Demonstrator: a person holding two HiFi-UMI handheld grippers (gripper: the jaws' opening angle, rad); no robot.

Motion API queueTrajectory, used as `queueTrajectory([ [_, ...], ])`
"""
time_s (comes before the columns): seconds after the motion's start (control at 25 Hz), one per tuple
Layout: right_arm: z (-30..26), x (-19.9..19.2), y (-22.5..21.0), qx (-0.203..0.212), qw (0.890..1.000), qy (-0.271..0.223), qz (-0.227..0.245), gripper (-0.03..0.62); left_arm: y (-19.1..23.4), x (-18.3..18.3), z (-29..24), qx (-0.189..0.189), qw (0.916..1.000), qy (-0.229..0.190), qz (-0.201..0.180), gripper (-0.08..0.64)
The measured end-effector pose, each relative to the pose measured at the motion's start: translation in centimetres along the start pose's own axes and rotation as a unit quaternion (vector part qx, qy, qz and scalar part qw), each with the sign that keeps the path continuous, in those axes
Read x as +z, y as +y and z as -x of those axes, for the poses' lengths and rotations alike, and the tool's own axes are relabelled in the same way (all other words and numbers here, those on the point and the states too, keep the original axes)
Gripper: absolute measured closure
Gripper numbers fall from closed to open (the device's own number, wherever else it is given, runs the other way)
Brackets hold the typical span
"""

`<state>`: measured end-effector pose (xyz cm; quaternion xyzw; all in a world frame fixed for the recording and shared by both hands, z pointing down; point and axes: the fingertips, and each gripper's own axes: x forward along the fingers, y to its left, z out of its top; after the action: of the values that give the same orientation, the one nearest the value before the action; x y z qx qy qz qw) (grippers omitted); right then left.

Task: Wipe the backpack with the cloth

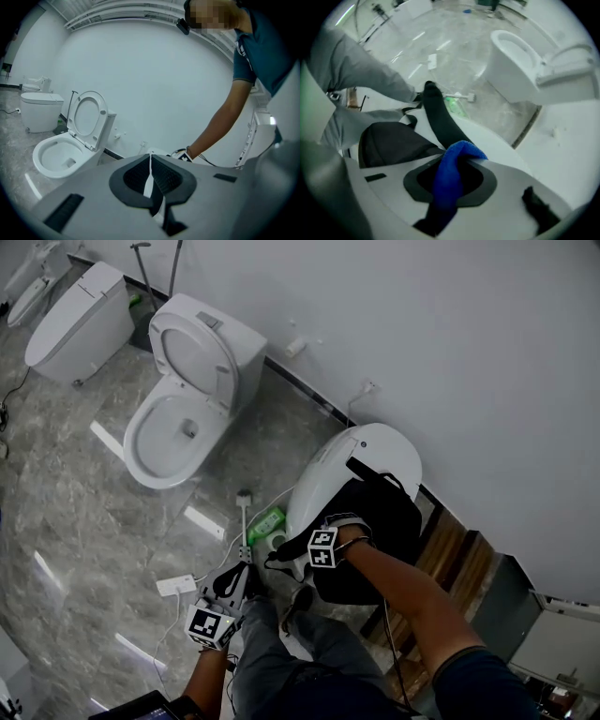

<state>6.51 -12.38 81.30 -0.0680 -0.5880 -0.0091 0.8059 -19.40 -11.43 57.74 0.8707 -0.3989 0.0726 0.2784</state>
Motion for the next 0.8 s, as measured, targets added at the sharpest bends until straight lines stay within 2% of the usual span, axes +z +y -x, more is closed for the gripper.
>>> queueTrajectory([
  [0.04,0.8,-0.3,-1.1,-0.009,0.999,-0.007,-0.033,0.532,0.2,-0.1,0.0,0.0,1.0,0.002,0.003,0.545],
  [0.08,1.4,-0.2,-1.2,-0.015,0.999,-0.017,-0.045,0.532,0.3,-0.2,-0.2,-0.002,1.0,0.005,0.006,0.545],
  [0.2,2.1,1.0,1.2,-0.033,0.998,-0.059,0.005,0.532,-0.8,-0.3,-2.6,-0.017,0.9997,0.018,-0.003,0.545],
  [0.24,2.2,0.9,1.2,-0.045,0.996,-0.079,0.004,0.532,-1.5,-0.2,-3.9,-0.027,0.9994,0.022,-0.011,0.545],
  [0.4,2.0,-0.9,-4.4,-0.095,0.981,-0.137,-0.098,0.532,-4.8,0.0,-8.3,-0.054,0.9973,0.03,-0.04,0.545],
  [0.56,1.9,-3.4,-12.1,-0.091,0.961,-0.163,-0.206,0.534,-7.3,-0.5,-12.0,-0.056,0.9966,0.038,-0.047,0.545],
  [0.68,1.6,-8.2,-15.4,-0.091,0.937,-0.182,-0.284,0.534,-10.3,-1.1,-14.4,-0.072,0.9946,0.047,-0.059,0.545],
  [0.8,-0.5,-15.2,-16.1,-0.075,0.914,-0.172,-0.361,0.534,-12.6,-1.1,-16.2,-0.082,0.993,0.055,-0.066,0.545],
])
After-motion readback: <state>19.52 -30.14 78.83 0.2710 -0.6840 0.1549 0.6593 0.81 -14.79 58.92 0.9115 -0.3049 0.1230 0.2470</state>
